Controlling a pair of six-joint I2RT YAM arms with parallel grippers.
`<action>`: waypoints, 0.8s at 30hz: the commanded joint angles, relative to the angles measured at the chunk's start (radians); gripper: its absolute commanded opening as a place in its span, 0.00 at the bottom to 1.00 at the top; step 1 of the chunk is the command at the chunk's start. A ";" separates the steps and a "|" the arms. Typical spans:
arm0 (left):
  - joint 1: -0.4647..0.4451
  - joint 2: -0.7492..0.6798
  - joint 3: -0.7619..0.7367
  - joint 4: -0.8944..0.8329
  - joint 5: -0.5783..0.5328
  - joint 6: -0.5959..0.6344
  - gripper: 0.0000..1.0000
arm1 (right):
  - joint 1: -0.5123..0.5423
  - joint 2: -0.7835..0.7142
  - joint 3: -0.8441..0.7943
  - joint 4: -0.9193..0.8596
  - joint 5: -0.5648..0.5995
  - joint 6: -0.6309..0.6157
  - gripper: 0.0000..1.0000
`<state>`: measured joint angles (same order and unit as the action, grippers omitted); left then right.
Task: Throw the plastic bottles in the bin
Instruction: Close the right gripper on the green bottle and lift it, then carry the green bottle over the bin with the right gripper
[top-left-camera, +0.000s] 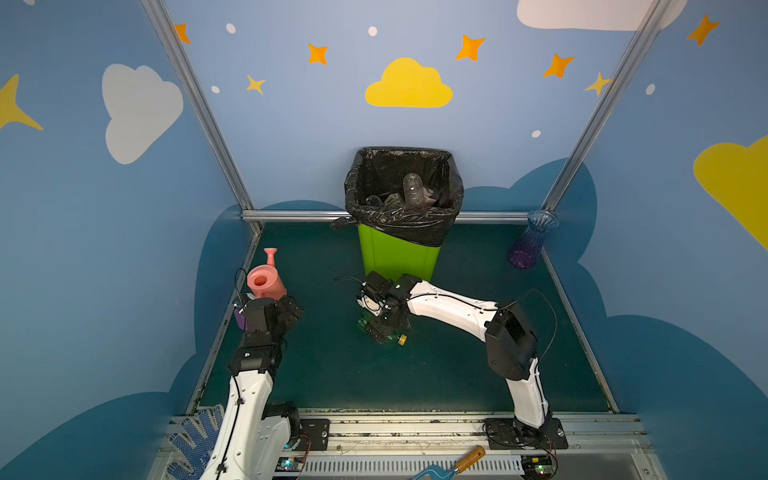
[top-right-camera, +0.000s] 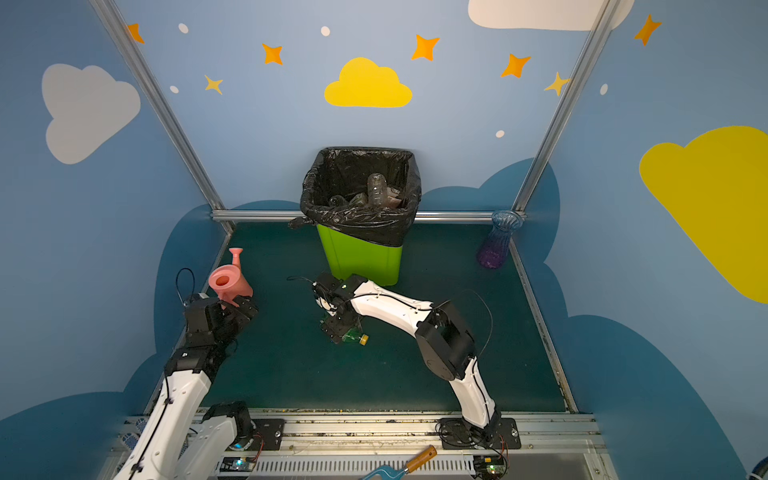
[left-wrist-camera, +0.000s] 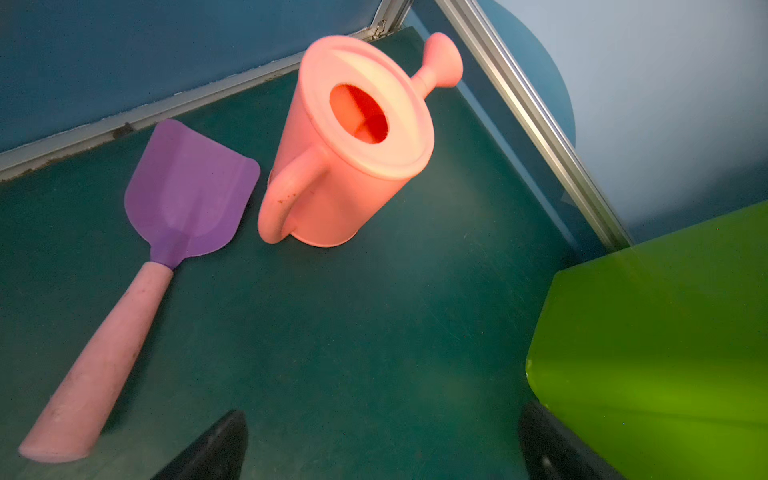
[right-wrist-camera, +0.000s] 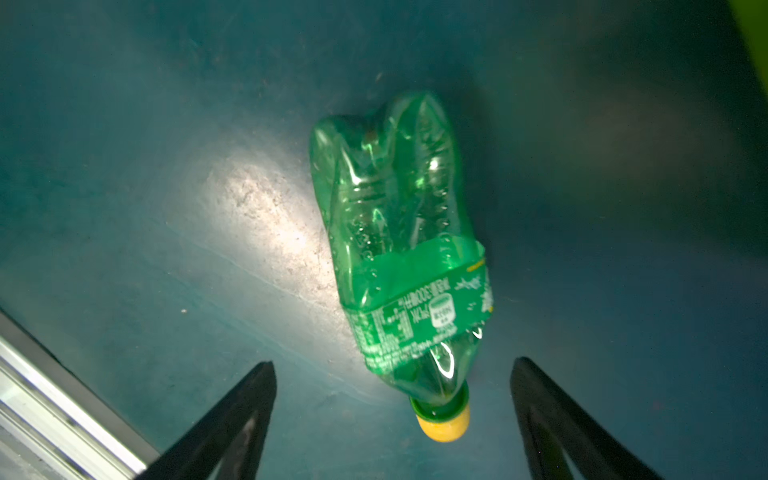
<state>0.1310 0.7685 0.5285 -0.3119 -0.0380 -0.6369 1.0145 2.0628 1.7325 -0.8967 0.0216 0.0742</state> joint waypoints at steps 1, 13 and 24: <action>0.004 -0.002 -0.008 -0.003 0.003 -0.002 1.00 | -0.012 0.008 0.033 -0.030 0.013 -0.005 0.93; 0.004 -0.012 -0.012 -0.013 -0.004 -0.001 1.00 | -0.063 0.217 0.183 -0.088 -0.136 -0.148 0.97; 0.005 -0.002 -0.011 -0.012 -0.002 0.000 1.00 | -0.057 0.268 0.188 -0.074 -0.117 -0.145 0.68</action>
<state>0.1318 0.7704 0.5262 -0.3119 -0.0349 -0.6373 0.9493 2.3047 1.9060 -0.9478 -0.0898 -0.0673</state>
